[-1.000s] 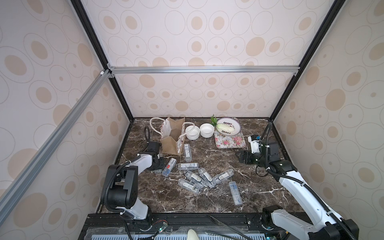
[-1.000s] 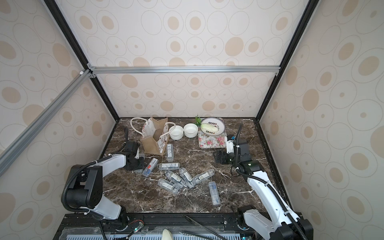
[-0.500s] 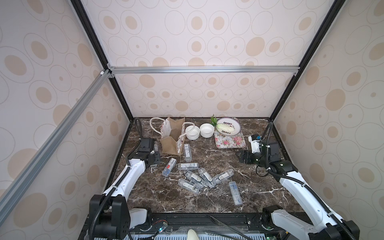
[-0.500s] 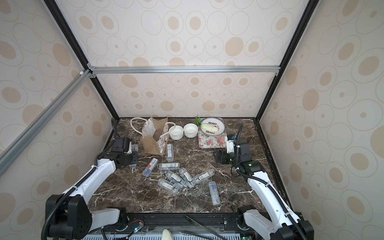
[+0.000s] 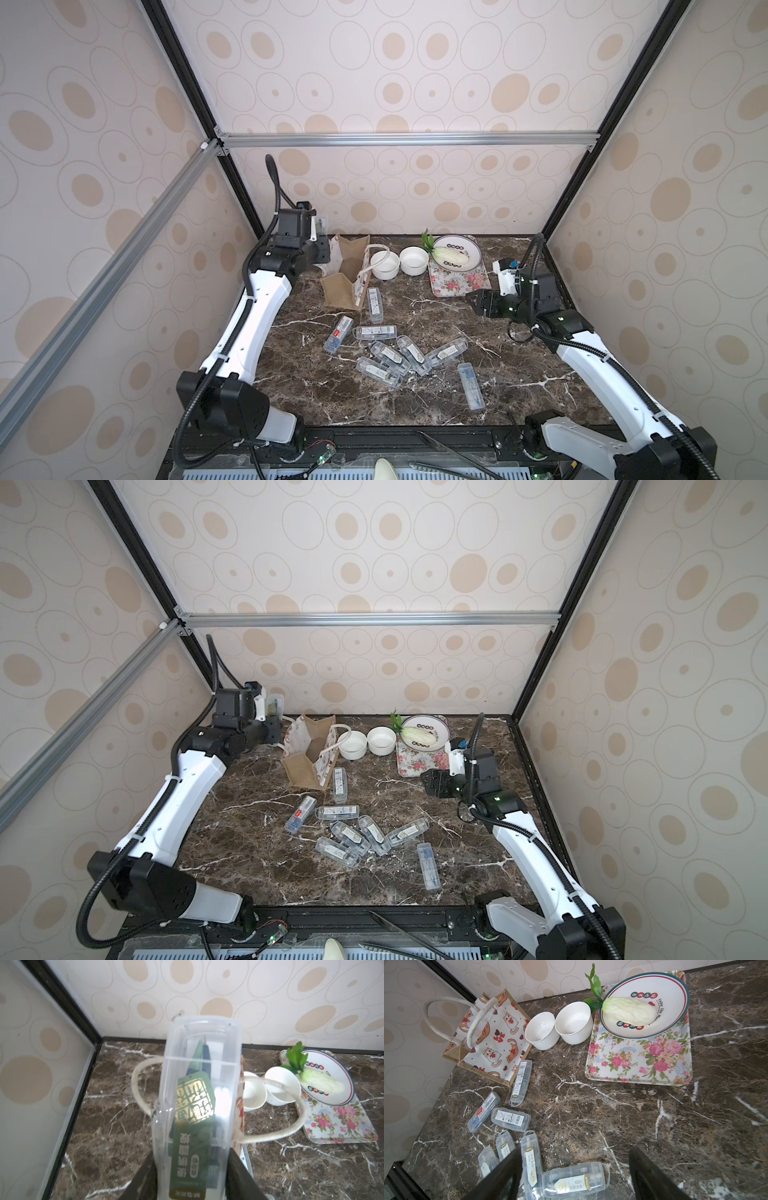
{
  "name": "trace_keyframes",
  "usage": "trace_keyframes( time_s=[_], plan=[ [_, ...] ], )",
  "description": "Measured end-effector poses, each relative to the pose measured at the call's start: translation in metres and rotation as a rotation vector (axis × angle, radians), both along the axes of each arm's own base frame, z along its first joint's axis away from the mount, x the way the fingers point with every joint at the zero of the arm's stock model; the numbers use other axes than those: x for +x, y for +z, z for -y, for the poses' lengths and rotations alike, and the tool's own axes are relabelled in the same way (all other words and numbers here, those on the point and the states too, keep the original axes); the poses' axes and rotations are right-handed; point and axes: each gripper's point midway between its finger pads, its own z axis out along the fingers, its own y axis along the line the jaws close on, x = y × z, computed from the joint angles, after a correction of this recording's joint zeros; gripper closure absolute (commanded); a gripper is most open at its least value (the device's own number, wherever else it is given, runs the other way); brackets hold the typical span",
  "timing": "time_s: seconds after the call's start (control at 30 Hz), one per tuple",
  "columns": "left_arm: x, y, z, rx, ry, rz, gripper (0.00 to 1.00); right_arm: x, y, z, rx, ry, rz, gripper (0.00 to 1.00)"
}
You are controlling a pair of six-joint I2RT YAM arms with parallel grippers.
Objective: Put the compass set into the canvas bag
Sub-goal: Place the compass set in the canvas bag.
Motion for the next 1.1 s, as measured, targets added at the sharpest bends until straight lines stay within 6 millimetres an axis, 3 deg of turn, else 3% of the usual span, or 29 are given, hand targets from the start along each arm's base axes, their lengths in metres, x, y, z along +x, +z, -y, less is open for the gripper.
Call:
trace_keyframes(
  time_s=[0.07, 0.17, 0.27, 0.37, 0.5, 0.73, 0.93, 1.1],
  plan=[
    [0.024, -0.003, 0.009, 0.014, -0.025, -0.003, 0.65, -0.001, -0.003, -0.002, -0.003, 0.003, -0.011, 0.18],
    [0.057, -0.031, 0.022, 0.029, -0.062, -0.047, 0.65, -0.002, -0.006, -0.002, -0.009, 0.000, -0.024, 0.17],
    [0.080, -0.079, 0.031, 0.047, -0.097, -0.135, 0.65, -0.003, -0.008, 0.000, -0.018, -0.009, -0.033, 0.17],
    [0.088, -0.118, 0.037, 0.064, -0.127, -0.209, 0.66, -0.003, -0.010, 0.002, -0.026, -0.017, -0.039, 0.17],
    [0.088, -0.141, 0.040, 0.084, -0.154, -0.249, 0.66, -0.001, -0.016, 0.002, -0.028, -0.024, -0.058, 0.17],
    [0.081, -0.158, 0.038, 0.106, -0.167, -0.271, 0.66, 0.002, -0.030, -0.003, -0.034, -0.020, -0.105, 0.18],
    [0.052, -0.173, 0.031, 0.111, -0.166, -0.291, 0.66, 0.003, -0.032, -0.003, -0.032, -0.022, -0.109, 0.18],
    [0.039, -0.178, 0.026, 0.118, -0.158, -0.308, 0.66, 0.002, -0.034, -0.010, -0.028, -0.005, -0.115, 0.18]
  ],
)
